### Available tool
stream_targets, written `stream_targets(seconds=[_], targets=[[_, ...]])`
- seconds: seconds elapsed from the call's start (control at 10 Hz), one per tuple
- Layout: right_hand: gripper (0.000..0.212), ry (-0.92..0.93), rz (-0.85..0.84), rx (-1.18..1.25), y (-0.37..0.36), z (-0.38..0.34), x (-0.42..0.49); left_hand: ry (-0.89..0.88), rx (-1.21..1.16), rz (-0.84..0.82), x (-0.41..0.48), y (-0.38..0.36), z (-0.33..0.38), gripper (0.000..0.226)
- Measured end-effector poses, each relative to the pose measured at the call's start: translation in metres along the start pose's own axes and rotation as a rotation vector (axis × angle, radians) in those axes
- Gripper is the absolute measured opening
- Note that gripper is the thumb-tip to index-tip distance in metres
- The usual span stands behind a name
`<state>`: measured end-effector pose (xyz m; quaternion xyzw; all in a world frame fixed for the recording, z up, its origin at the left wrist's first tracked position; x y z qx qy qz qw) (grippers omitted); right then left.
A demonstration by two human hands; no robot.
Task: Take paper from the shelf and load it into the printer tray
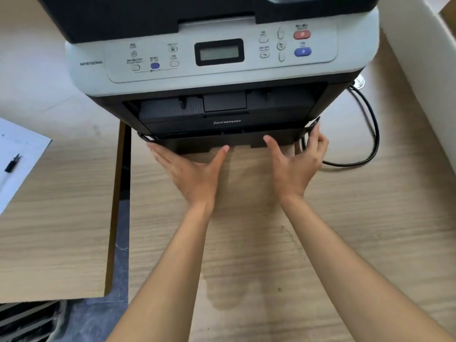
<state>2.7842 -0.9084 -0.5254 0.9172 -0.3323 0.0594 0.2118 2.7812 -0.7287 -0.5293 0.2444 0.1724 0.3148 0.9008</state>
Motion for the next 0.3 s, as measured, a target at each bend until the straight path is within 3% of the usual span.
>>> stream_targets(seconds=[0.2,0.3], targets=[[0.104,-0.017,-0.017,0.006,-0.012,-0.002,0.006,-0.031,0.000,0.027,0.008,-0.006,0.006,0.150],[0.098,-0.114,-0.065,0.044,0.014,-0.016,-0.008,0.026,0.013,-0.090,-0.007,0.028,-0.008,0.136]])
Point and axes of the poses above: each hand's wrist, its own x-axis towards the middle knuckle, its own y-axis out of the back of the hand, z = x × y, the point moved 1 cm from there along x, towards the middle knuckle, and after that the axes turned 8 degrees about y, right-handed, at the moved point
